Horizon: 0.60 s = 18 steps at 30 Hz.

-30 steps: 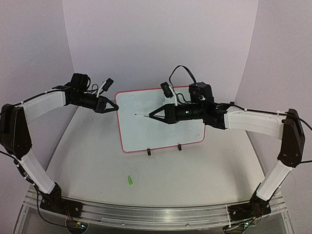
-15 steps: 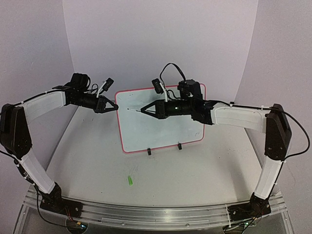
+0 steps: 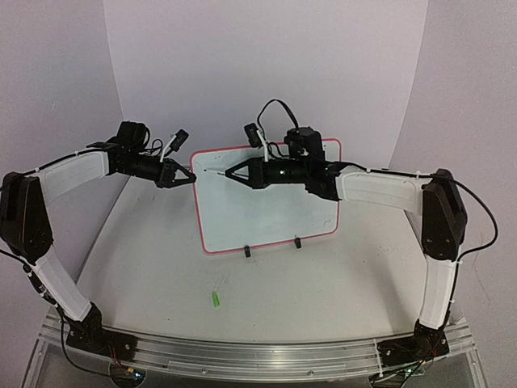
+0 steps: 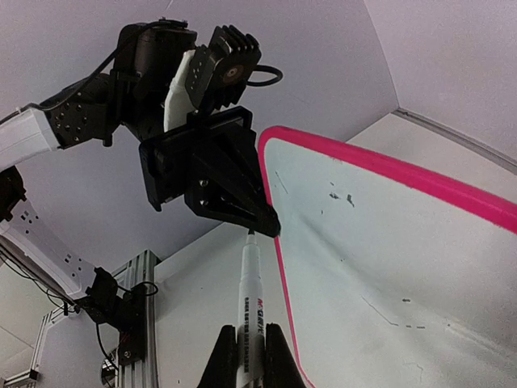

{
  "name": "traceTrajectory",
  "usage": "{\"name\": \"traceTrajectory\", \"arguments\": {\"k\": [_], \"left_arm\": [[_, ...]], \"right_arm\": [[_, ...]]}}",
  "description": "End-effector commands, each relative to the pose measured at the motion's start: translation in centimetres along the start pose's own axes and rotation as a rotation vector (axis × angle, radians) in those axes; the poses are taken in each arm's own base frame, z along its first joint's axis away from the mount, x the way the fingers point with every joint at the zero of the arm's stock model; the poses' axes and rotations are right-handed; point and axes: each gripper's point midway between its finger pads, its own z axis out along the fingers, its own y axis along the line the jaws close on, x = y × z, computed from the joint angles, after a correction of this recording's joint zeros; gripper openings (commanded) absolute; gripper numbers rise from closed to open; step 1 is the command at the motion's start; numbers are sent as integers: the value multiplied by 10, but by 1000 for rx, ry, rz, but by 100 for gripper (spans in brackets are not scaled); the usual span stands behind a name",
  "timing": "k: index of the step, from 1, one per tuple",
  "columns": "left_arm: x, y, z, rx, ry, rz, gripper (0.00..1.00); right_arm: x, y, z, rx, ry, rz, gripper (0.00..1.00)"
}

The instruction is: Write a sentence on the whiteboard

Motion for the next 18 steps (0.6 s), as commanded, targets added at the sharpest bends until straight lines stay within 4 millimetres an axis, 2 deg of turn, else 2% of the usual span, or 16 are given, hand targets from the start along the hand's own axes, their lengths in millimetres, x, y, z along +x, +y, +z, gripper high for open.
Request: {"name": "traceTrajectory", "arguments": {"k": [1,10,18], "left_arm": [[9,7,5,-9,29,-22,0],[10,7,5,-4,32,-26,0],[10,7,6,2,31,-29,0]], "right_arm": [[-25,1,4,-35,-64,-51,0],[-31,-9,12,-39,-87,-44,0],[-38,-8,12,-63,-113,-51,0]]}}
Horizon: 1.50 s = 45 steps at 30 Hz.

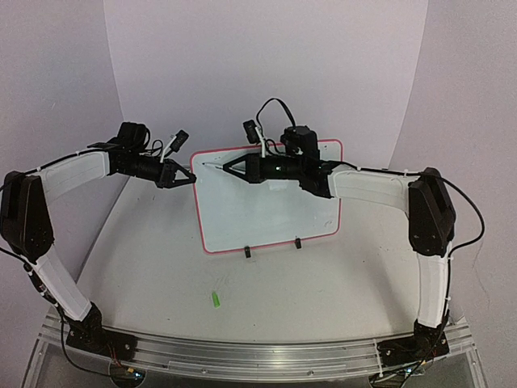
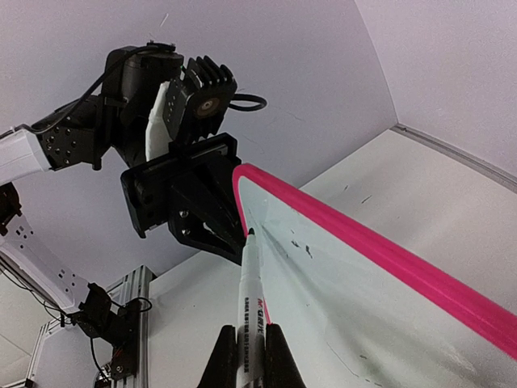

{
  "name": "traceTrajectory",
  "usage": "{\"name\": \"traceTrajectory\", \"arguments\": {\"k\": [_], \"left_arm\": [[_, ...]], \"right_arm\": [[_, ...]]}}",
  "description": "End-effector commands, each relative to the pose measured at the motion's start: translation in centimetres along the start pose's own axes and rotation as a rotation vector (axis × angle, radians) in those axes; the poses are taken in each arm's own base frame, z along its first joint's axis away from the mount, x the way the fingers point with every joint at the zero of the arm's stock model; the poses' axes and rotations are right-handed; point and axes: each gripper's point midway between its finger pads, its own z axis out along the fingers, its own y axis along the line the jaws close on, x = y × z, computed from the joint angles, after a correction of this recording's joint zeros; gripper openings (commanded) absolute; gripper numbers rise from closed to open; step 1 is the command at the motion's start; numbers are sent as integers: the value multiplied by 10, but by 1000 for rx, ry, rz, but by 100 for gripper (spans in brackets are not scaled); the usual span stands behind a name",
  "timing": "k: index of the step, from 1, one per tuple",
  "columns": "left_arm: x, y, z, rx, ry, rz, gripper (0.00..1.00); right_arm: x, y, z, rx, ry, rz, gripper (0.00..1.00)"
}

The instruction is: Write a sentence on the whiteboard

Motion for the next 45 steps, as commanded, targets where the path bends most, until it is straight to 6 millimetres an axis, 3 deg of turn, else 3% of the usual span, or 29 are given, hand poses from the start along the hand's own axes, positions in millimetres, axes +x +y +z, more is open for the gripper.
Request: {"name": "traceTrajectory", "arguments": {"k": [1,15,33,45], "left_arm": [[8,4,4,-2,29,-26,0],[5,1,2,4,22,-22,0],[4,0,2,6,17,-20,0],[3,0,0,-2,15,-15,0]], "right_arm": [[-28,8,0,-42,-73,-47,0],[-20,-21,-1,34,-77,3,0],[45,-43,4,35,57,84,0],[46,-48,-4,88,43,81,0]]}}
